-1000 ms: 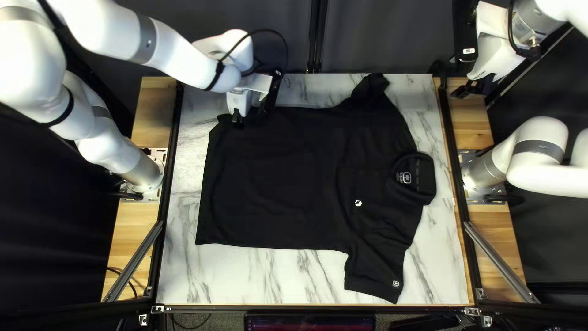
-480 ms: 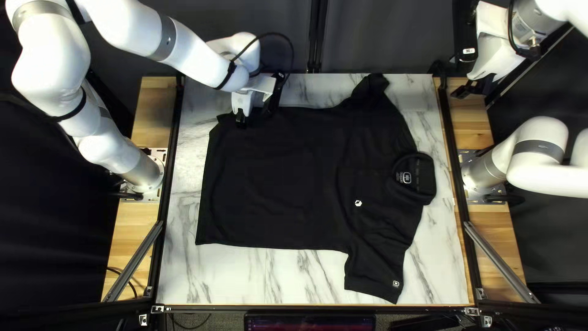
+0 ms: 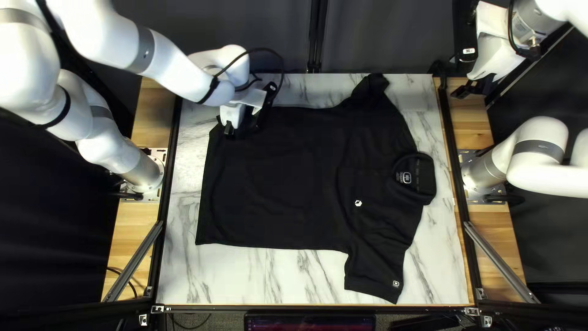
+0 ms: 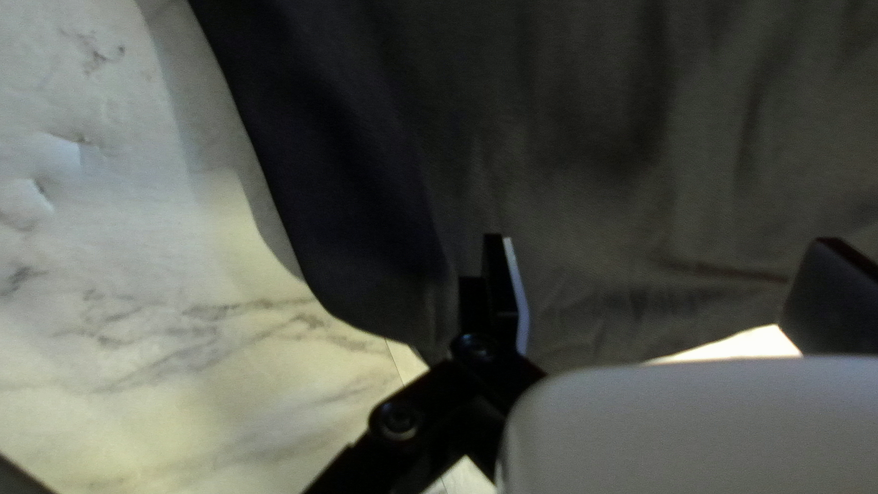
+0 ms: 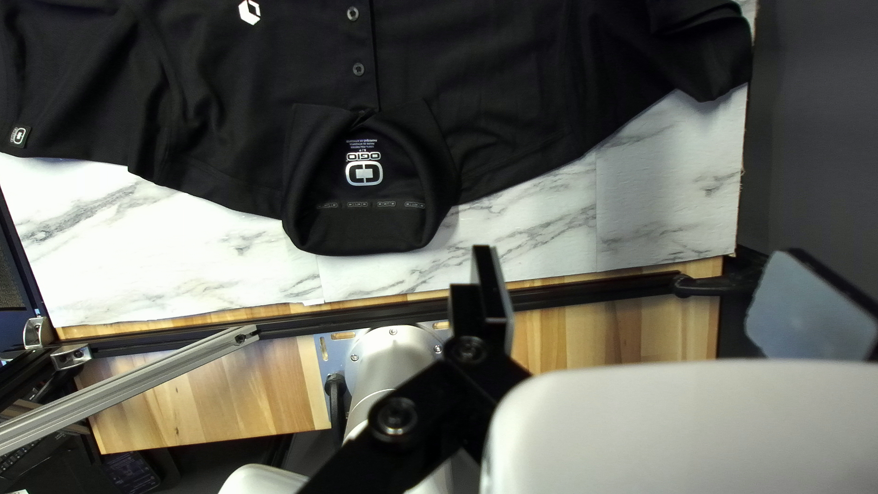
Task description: Fold t-shirt
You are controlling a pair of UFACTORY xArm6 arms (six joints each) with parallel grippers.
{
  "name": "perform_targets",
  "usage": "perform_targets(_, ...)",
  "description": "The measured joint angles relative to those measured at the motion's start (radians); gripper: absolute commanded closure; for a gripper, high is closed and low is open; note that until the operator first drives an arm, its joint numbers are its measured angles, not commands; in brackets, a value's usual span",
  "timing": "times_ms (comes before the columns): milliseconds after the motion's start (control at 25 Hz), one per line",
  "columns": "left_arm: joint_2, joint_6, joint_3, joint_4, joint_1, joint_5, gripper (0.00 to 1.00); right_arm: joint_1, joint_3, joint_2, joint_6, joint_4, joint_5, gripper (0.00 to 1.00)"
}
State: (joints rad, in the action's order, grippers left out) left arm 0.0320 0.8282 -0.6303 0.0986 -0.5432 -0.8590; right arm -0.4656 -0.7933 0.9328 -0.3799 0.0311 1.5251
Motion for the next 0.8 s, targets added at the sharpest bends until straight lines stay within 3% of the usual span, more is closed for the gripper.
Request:
perform_targets(400,-0.133,0.090,-0.100,0.015,-0.062,0.028,0.00,0.000,0.000,0.000,0.000,0.000,0.000,0.00)
perform_targets(800,-0.183,0.105,-0.103,0.014,-0.091,0.049,0.00,0.000,0.000,0.000,0.000,0.000,0.000,0.00)
